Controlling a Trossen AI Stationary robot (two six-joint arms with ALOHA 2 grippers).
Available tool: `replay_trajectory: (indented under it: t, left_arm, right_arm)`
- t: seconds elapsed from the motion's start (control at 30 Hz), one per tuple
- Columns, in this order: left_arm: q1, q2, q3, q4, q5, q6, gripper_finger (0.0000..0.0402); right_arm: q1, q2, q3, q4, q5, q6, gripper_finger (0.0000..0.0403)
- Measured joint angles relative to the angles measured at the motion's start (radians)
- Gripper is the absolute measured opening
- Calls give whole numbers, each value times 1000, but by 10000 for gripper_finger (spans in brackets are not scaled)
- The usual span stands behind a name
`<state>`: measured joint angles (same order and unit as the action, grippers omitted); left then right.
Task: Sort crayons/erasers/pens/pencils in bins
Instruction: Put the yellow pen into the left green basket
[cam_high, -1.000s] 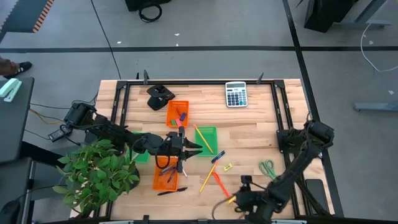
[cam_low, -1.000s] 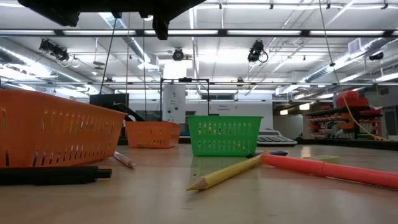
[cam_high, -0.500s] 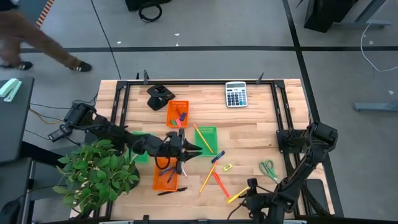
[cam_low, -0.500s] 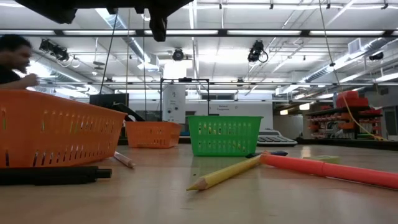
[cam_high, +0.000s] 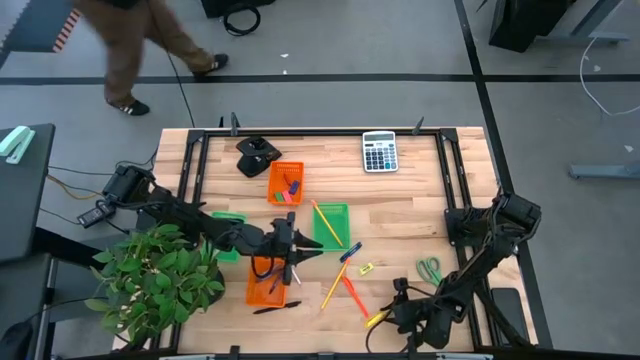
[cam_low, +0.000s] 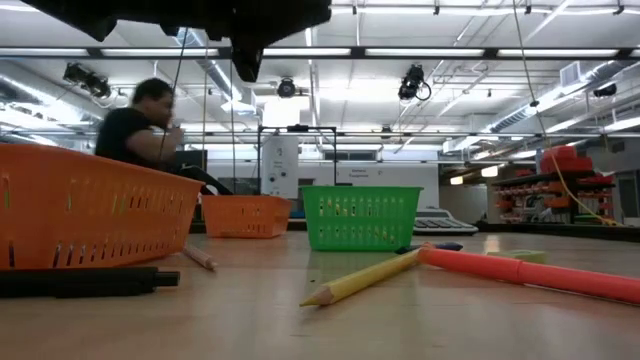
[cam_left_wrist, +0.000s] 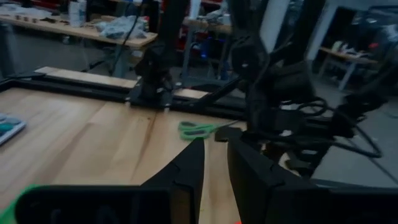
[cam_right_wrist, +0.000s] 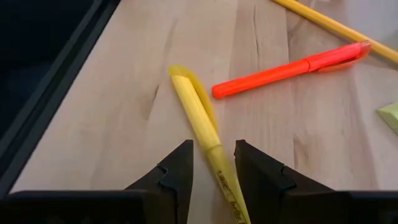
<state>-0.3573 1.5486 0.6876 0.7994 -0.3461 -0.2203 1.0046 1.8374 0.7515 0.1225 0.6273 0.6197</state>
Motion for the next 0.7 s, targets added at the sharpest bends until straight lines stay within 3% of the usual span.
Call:
replay_trajectory:
  t: [0.27,0.47,0.7]
  left_arm:
    - [10,0,0,-57,-33,4,80]
    - [14,0,0,-124,-163,-9,73]
    - [14,0,0,-132,-174,-5,70]
  right_arm:
    - [-1,0,-29,15,-4,-33,125]
    - [-3,-4,-68,35,19,-34,125]
    - [-19,-5,-124,118,20,-61,125]
